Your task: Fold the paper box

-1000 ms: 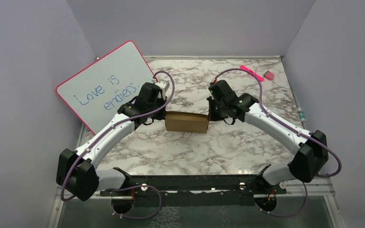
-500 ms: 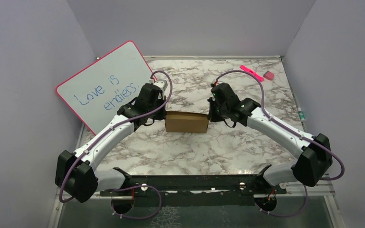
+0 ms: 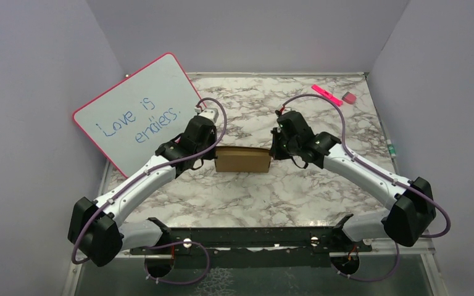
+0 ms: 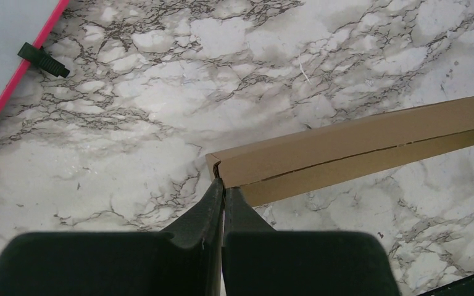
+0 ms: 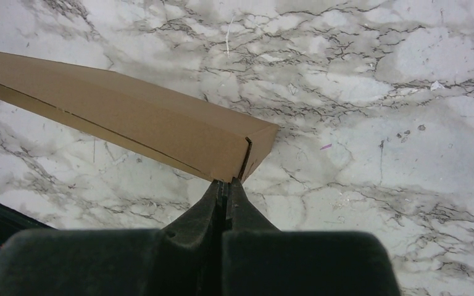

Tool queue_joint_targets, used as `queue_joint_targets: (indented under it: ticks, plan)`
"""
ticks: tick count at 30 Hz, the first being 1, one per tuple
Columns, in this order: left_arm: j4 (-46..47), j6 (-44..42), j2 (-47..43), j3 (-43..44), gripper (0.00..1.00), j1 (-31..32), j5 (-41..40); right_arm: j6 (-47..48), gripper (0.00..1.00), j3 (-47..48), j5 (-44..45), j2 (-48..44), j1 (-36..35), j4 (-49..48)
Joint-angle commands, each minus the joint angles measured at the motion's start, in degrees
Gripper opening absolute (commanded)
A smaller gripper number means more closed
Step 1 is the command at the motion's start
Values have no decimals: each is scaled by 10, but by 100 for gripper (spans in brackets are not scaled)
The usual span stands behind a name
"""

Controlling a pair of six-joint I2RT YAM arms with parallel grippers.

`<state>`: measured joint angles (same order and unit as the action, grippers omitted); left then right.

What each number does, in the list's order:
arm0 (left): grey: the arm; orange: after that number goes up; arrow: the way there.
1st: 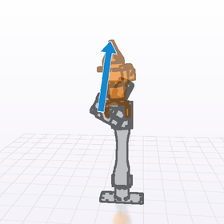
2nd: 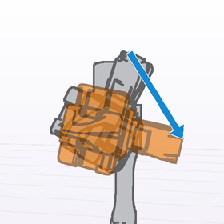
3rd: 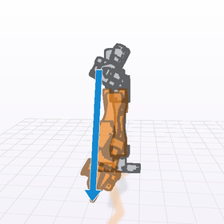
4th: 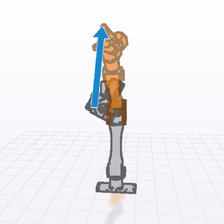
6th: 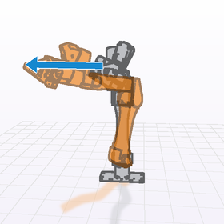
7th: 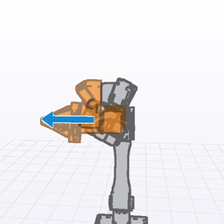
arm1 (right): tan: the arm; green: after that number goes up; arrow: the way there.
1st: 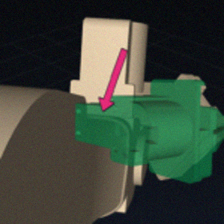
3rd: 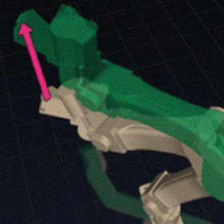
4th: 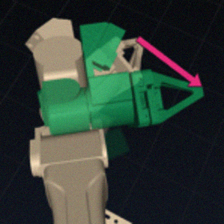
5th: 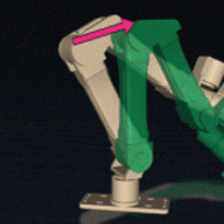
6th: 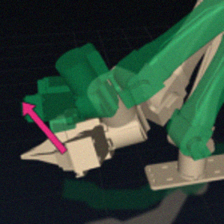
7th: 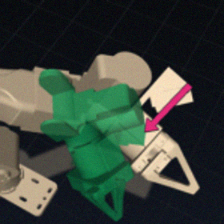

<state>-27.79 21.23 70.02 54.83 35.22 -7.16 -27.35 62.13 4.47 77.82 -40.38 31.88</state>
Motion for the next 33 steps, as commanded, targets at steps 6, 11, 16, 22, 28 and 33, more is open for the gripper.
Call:
queue_joint_targets:
  ticks: [6, 11, 16, 22, 28, 33]
  plan:
    - [94, 40, -50, -108, 9, 25, 8, -1, 4, -84, -52, -51, -8, -116]
    - [106, 41, -83, -120, 29, 24, 3, -11, 14, -87, -48, -52, -8, -115]
    - [98, 43, -117, -105, 52, 15, 6, -8, 37, -74, -32, -68, -7, -106]
    - [91, 70, -154, -102, 68, -29, 47, -10, 60, -63, -29, -101, 1, -98]
    - [141, 147, -179, -150, 72, -127, 155, -57, 71, -96, -62, -143, 32, -141]
    - [229, 239, -195, -203, 73, -160, 203, -118, 72, -136, -105, -163, 67, -201]
